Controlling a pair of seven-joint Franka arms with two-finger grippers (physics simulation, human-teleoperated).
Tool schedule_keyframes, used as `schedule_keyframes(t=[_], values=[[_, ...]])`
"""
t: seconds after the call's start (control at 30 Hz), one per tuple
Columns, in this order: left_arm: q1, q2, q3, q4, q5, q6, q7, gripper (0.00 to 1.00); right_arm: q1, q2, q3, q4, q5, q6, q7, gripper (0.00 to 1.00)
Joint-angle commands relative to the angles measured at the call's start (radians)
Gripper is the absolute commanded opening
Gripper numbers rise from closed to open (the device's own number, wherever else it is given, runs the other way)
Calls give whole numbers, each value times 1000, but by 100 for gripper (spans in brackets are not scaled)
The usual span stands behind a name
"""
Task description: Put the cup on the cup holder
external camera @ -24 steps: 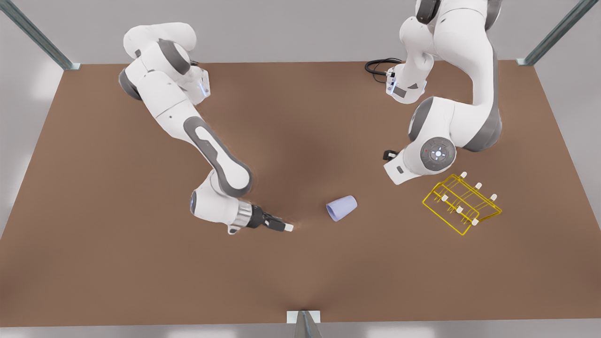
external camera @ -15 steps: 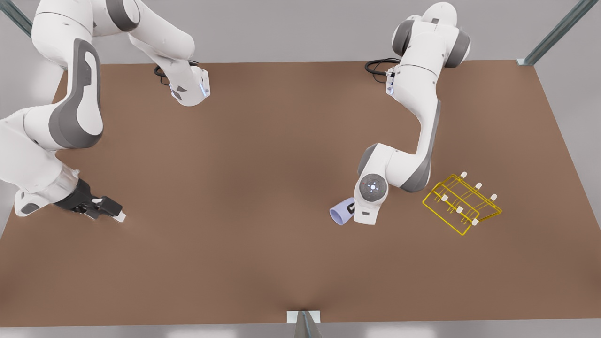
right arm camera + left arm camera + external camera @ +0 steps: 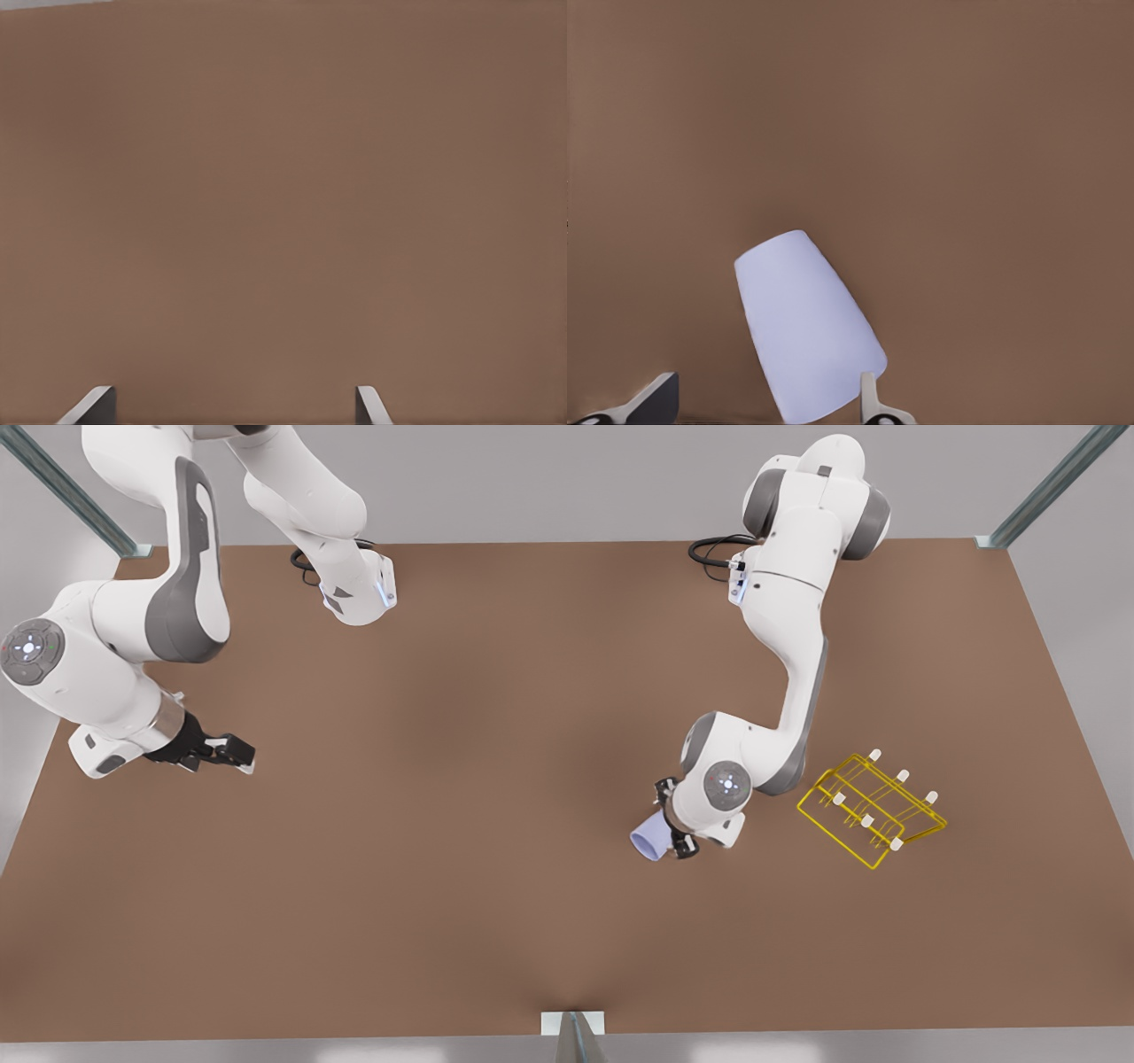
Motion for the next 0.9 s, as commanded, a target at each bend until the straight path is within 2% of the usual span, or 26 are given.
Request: schedule_keyframes(t=[0.0, 0.17, 0.27, 0.47, 0.5, 0.53, 0.57, 0.87], values=[[15, -1, -5, -22, -17, 160, -956, 100, 8, 3, 2, 1, 2, 4, -65, 100], [48, 28, -17, -44, -2, 186, -913, 100, 8, 4, 26, 7, 16, -31, -55, 100], [48, 31, -24, -51, -7, 186, -922, 100, 17, 69, 25, 78, -7, -37, -52, 100], [48, 39, -47, -56, -4, 186, -921, 100, 25, 57, 3, 127, -49, -59, -26, 100], [48, 41, -47, -56, -4, 186, -916, 100, 225, 24, -211, 119, -49, -68, -25, 100], [48, 47, -47, -56, -4, 186, -915, 100, 370, 3, -357, 104, -47, -93, -23, 100], [50, 54, -47, -56, -4, 186, -915, 100, 396, 7, -400, 104, -36, -113, -23, 100], [55, 85, -47, -54, 12, 228, -910, 100, 398, 49, -397, 131, -32, -88, 38, 100]])
